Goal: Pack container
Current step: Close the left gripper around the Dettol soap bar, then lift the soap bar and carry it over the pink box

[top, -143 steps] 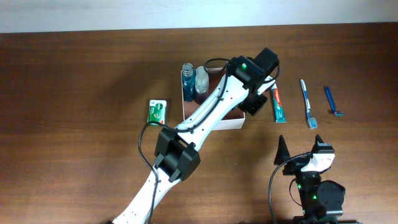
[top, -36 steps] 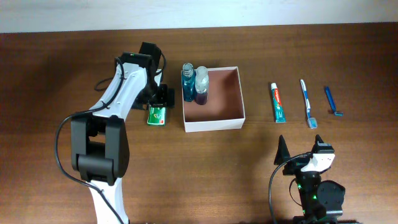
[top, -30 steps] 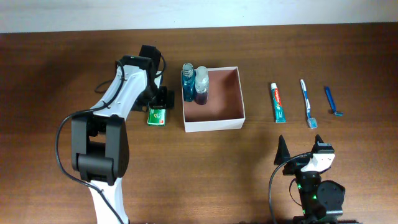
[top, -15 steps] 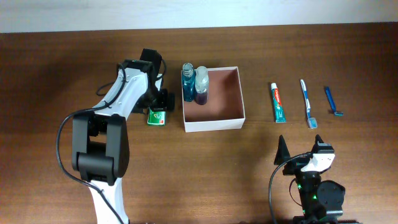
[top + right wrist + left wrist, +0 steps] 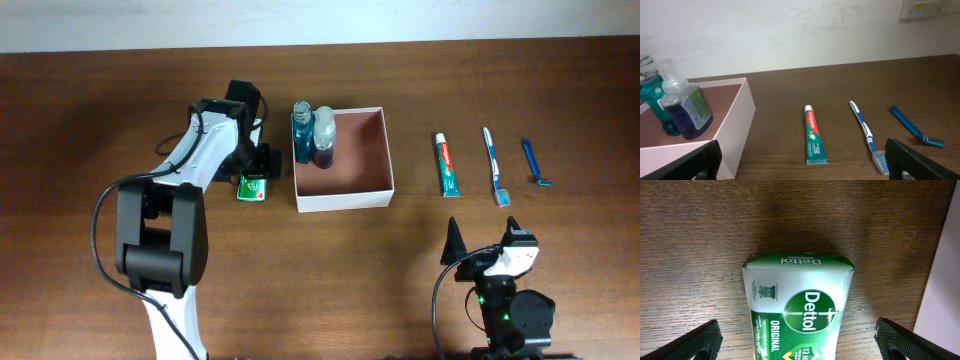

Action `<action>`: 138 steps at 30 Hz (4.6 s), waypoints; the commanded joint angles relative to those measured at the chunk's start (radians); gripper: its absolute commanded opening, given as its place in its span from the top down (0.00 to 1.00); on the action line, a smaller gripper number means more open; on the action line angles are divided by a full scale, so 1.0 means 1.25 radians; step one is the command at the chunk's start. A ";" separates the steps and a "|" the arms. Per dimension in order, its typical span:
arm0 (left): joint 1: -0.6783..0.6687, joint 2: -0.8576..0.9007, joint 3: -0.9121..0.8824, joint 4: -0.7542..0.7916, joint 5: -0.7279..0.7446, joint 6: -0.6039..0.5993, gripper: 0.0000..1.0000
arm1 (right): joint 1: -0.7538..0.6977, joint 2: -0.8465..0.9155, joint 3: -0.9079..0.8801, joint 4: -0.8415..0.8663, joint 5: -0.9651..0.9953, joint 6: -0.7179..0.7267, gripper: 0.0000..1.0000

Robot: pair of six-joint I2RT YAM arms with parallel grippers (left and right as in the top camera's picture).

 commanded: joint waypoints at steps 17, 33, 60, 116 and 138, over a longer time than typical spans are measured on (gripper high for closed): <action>0.013 0.000 -0.014 0.011 -0.023 -0.010 0.01 | -0.007 -0.005 -0.007 0.000 -0.004 -0.001 0.02; 0.011 0.000 -0.052 0.035 -0.023 -0.010 0.01 | -0.007 -0.005 -0.007 0.000 -0.004 -0.001 0.01; 0.011 0.000 -0.066 0.065 -0.023 -0.010 0.06 | -0.007 -0.005 -0.007 0.000 -0.004 -0.001 0.01; 0.032 -0.013 0.272 -0.136 0.003 -0.004 0.67 | -0.007 -0.005 -0.007 0.000 -0.004 -0.001 0.02; -0.089 -0.029 0.872 -0.358 0.088 -0.004 0.67 | -0.007 -0.005 -0.007 0.000 -0.004 -0.001 0.02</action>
